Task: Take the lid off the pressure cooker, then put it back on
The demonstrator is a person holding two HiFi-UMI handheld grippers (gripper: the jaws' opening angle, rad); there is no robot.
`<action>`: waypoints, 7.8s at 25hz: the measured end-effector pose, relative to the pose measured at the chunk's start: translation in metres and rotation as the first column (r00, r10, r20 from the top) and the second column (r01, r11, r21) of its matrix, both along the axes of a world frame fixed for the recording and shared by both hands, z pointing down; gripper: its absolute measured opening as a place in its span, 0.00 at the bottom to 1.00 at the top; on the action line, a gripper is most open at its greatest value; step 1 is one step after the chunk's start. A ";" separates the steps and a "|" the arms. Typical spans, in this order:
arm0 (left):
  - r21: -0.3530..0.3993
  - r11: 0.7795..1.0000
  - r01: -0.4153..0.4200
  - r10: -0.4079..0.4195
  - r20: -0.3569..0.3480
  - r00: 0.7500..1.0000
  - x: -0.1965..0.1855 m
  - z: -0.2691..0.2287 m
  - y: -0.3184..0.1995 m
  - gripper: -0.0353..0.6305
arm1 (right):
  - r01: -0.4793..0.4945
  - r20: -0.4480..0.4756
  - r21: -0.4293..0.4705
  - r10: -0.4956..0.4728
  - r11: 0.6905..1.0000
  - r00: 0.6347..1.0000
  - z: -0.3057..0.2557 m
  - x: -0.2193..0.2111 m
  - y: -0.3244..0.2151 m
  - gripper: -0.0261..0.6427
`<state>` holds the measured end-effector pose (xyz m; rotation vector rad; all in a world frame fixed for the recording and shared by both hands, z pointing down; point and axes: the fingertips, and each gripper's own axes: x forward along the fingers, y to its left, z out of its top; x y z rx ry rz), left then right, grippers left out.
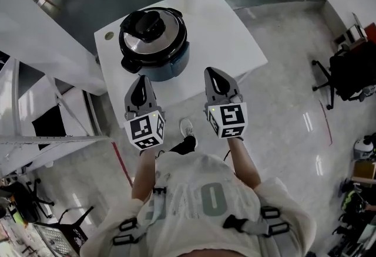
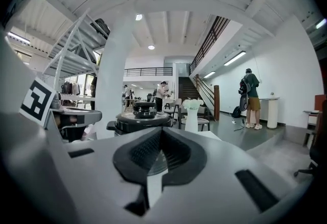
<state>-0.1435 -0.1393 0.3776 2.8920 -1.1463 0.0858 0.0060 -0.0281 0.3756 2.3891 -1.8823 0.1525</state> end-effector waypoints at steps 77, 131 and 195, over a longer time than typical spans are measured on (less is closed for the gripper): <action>-0.018 0.999 0.043 -0.041 0.112 0.993 0.078 -0.039 -0.099 0.64 | 0.972 -0.100 -0.176 -0.985 0.154 0.138 -0.033 0.002 -0.209 0.62; -0.283 0.711 -0.644 0.703 0.324 0.633 0.108 -0.012 -0.147 0.43 | 0.868 0.032 -0.397 -0.941 0.298 0.337 -0.010 -0.030 -0.257 0.47; -0.331 0.709 -0.623 0.700 0.437 0.565 0.366 0.086 0.046 0.43 | 0.888 0.039 -0.374 -0.951 0.269 0.305 0.084 0.225 -0.066 0.47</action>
